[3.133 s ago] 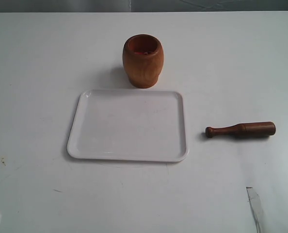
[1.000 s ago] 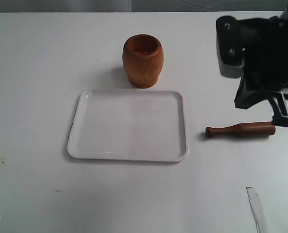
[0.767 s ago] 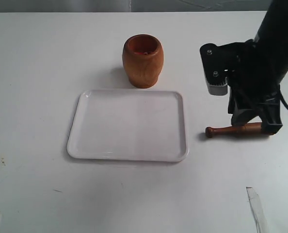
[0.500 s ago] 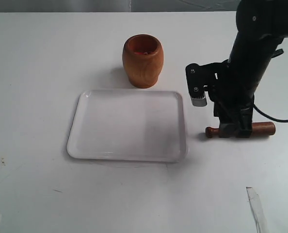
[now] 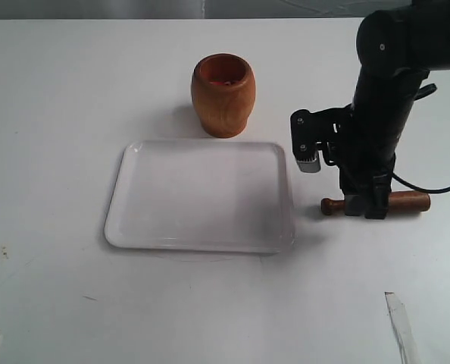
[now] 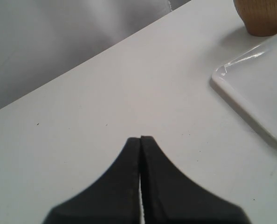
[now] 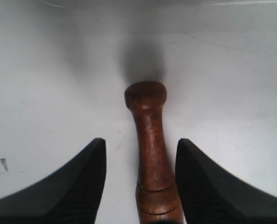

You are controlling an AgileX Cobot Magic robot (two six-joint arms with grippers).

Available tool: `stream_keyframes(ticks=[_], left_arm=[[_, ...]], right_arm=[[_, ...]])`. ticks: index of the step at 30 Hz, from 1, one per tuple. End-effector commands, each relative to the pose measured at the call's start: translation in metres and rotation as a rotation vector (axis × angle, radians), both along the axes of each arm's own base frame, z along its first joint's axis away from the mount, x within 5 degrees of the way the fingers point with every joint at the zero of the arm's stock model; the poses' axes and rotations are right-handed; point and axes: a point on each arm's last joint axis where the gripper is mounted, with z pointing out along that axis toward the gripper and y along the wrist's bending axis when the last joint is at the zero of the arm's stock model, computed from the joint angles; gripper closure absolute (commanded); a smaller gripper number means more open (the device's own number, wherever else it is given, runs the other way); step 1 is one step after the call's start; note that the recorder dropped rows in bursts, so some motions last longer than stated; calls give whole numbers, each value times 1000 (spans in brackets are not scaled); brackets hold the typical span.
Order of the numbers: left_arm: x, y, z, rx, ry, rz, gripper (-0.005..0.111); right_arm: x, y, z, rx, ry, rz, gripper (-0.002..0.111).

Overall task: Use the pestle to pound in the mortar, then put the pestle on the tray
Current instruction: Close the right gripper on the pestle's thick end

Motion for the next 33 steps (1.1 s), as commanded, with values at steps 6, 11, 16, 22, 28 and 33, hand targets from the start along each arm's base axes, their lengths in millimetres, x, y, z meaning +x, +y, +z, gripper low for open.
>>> stream_keyframes(ticks=[6, 11, 16, 22, 28, 33], left_arm=[[0, -1, 0, -15, -4, -6, 107], [0, -1, 0, -15, -4, -6, 107], [0, -1, 0, -15, -4, -6, 107], [0, -1, 0, -15, -4, -6, 107], [0, -1, 0, -15, -4, -6, 107], [0, -1, 0, -15, -4, -6, 107]], right_arm=[[2, 0, -4, 9, -44, -11, 65], [-6, -6, -16, -10, -46, 8, 65], [-5, -5, -18, 14, -68, 2, 65], [-6, -5, -27, 24, -79, -3, 70], [-5, -5, -30, 21, -84, 3, 94], [-3, -2, -27, 50, -113, -26, 108]])
